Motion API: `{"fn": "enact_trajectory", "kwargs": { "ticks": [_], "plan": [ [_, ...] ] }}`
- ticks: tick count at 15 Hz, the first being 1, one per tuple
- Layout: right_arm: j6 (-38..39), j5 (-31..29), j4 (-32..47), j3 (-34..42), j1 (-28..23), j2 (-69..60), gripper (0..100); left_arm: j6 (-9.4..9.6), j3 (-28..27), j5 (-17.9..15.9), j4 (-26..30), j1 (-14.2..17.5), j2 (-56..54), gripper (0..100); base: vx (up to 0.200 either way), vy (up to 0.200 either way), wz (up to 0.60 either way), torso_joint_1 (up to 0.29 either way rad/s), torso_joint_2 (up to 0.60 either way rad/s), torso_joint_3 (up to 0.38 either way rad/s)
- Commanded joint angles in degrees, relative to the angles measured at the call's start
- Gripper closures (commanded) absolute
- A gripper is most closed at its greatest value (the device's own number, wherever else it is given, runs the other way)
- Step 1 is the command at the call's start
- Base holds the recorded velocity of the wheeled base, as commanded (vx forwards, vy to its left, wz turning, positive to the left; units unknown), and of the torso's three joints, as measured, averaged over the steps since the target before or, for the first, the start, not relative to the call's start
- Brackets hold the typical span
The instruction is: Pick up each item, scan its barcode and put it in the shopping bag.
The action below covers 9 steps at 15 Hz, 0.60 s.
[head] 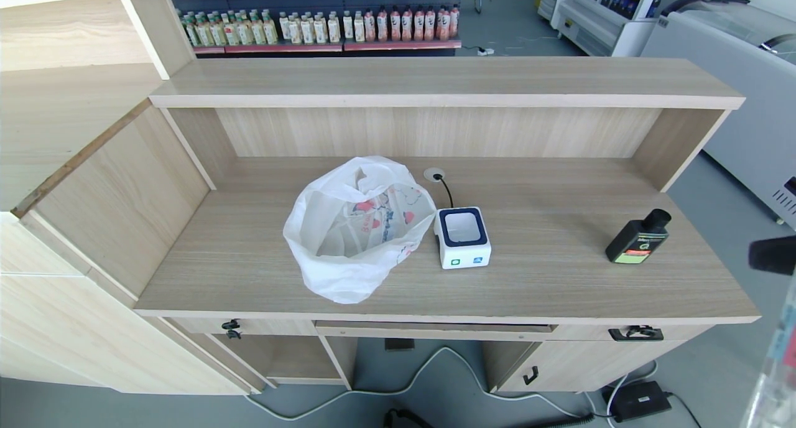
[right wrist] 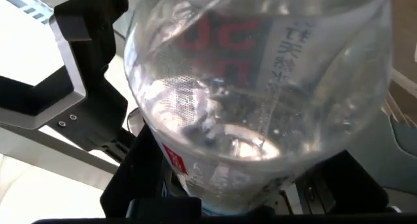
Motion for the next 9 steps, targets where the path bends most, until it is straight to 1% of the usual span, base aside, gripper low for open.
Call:
{"fn": "enact_trajectory", "kwargs": {
  "ticks": [1, 2, 3, 4, 5, 6, 7, 8, 9],
  "plan": [
    [-7.94, -2.82, 0.12, 1.61, -5.96, 2.57, 100, -0.02, 0.01, 0.01, 0.03, 0.00, -0.02, 0, 0.000, 0.000, 0.00, 0.000, 0.00, 0.000],
    [-14.62, -5.72, 0.21, 2.93, -10.18, 4.33, 100, -0.02, 0.01, 0.01, 0.03, 0.00, -0.02, 0, 0.000, 0.000, 0.00, 0.000, 0.00, 0.000],
    [-23.06, -10.82, 0.21, 4.51, -14.49, 6.26, 100, -0.02, 0.01, 0.01, -0.06, 0.00, -0.02, 0, 0.000, 0.000, 0.00, 0.000, 0.00, 0.000],
    [-33.61, -20.05, 0.29, 6.09, -18.53, 8.55, 100, -0.02, 0.01, 0.01, 0.03, 0.00, -0.02, 0, 0.000, 0.000, 0.00, 0.000, 0.00, 0.000],
    [-38.79, -26.02, 0.38, 6.88, -20.82, 9.69, 100, -0.02, 0.01, 0.01, -0.06, 0.00, -0.02, 0, 0.000, 0.000, 0.00, 0.000, 0.00, 0.000],
    [-49.87, -38.24, 0.29, 8.38, -27.06, 11.71, 100, -0.02, 0.01, 0.01, -0.06, 0.00, -0.02, 0, 0.000, 0.000, 0.00, 0.000, 0.00, 0.000],
    [-57.34, -40.79, 0.12, 8.64, -31.01, 13.12, 100, -0.02, 0.01, 0.01, 0.03, 0.00, -0.02, 0, 0.000, 0.000, 0.00, 0.000, 0.00, 0.000],
    [-62.08, -41.32, -0.15, 8.20, -33.03, 14.26, 100, -0.02, 0.01, 0.01, 0.03, 0.00, -0.02, 0, 0.000, 0.000, 0.00, 0.000, 0.00, 0.000],
    [-68.41, -41.49, -0.23, 7.59, -35.23, 14.88, 100, -0.02, 0.01, 0.01, -0.06, 0.00, -0.02, 0, 0.000, 0.000, 0.00, 0.000, 0.00, 0.000]
  ]
}}
